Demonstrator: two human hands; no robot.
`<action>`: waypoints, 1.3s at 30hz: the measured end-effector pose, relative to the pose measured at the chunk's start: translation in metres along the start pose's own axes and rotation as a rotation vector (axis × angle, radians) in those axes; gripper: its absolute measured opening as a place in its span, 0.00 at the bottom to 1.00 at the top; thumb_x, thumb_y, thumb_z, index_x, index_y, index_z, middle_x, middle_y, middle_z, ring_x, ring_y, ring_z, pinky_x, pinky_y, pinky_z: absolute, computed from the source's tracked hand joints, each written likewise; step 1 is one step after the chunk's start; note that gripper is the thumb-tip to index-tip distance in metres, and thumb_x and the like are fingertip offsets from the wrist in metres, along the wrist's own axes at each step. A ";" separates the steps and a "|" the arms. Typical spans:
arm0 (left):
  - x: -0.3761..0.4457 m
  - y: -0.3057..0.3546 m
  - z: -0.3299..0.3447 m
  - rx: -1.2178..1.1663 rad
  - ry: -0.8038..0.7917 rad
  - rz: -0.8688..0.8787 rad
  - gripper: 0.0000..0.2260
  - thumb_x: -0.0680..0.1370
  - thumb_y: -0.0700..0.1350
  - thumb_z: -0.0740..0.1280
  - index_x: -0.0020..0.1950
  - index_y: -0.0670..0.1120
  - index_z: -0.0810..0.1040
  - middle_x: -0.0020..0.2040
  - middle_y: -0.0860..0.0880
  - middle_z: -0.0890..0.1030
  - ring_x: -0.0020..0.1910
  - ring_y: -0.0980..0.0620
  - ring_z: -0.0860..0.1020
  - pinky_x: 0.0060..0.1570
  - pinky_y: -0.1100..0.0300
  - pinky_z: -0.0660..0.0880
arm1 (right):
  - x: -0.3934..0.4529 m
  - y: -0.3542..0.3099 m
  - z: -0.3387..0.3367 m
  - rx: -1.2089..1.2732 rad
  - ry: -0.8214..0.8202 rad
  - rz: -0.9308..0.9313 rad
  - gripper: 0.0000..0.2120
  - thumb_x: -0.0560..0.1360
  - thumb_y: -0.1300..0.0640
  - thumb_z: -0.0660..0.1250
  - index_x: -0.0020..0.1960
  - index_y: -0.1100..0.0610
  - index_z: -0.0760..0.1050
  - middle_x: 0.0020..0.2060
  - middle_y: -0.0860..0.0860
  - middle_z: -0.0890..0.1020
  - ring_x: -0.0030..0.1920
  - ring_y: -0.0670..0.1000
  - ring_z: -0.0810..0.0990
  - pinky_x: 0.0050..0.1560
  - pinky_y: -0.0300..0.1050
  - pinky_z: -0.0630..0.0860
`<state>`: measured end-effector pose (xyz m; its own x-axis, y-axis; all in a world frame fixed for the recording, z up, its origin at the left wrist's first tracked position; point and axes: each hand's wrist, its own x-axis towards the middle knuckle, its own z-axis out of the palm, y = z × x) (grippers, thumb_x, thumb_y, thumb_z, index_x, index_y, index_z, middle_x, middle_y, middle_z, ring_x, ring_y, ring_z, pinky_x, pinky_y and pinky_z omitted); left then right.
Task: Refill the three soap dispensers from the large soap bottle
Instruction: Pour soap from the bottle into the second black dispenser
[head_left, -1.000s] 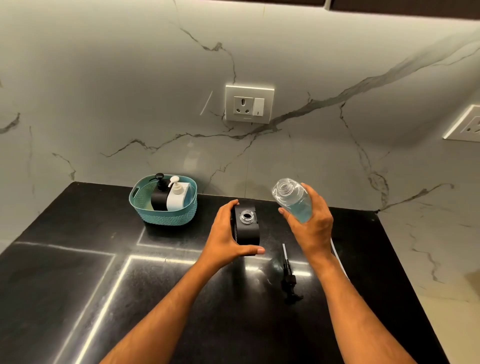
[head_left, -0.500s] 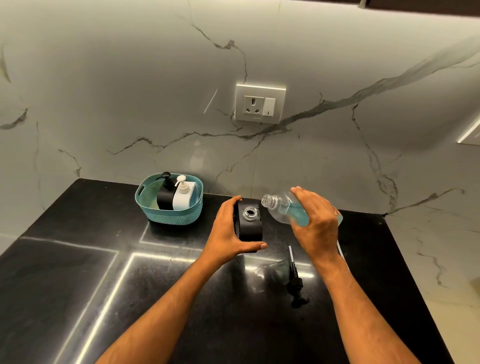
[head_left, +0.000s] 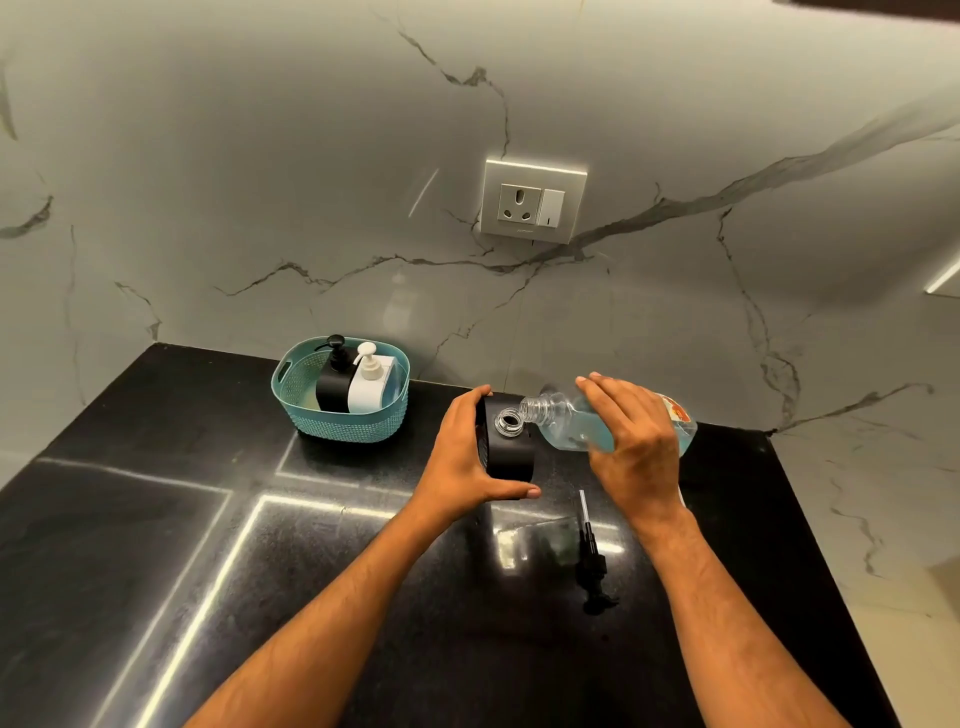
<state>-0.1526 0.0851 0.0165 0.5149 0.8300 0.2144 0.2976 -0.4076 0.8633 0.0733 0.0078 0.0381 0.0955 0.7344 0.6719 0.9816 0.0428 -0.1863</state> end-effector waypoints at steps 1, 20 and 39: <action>0.000 -0.001 0.000 0.001 -0.001 -0.001 0.60 0.55 0.65 0.85 0.80 0.49 0.61 0.73 0.57 0.67 0.73 0.56 0.69 0.74 0.50 0.71 | 0.000 0.000 0.000 -0.004 -0.006 -0.002 0.35 0.65 0.67 0.80 0.70 0.59 0.77 0.65 0.57 0.82 0.65 0.58 0.80 0.65 0.59 0.77; 0.003 -0.001 0.005 0.017 0.013 -0.001 0.58 0.55 0.58 0.86 0.79 0.48 0.62 0.71 0.54 0.67 0.71 0.54 0.70 0.72 0.50 0.73 | 0.010 -0.002 -0.009 -0.068 -0.001 -0.076 0.32 0.66 0.67 0.78 0.69 0.59 0.78 0.63 0.58 0.82 0.63 0.59 0.81 0.64 0.60 0.77; 0.000 -0.002 0.004 0.024 0.011 0.003 0.58 0.55 0.60 0.85 0.79 0.48 0.62 0.71 0.54 0.67 0.71 0.53 0.69 0.73 0.49 0.72 | 0.013 -0.005 -0.014 -0.099 -0.032 -0.103 0.32 0.65 0.66 0.79 0.69 0.59 0.78 0.64 0.58 0.82 0.64 0.60 0.81 0.64 0.61 0.77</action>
<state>-0.1502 0.0841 0.0134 0.5067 0.8330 0.2221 0.3156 -0.4189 0.8514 0.0720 0.0080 0.0578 -0.0104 0.7511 0.6601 0.9976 0.0531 -0.0447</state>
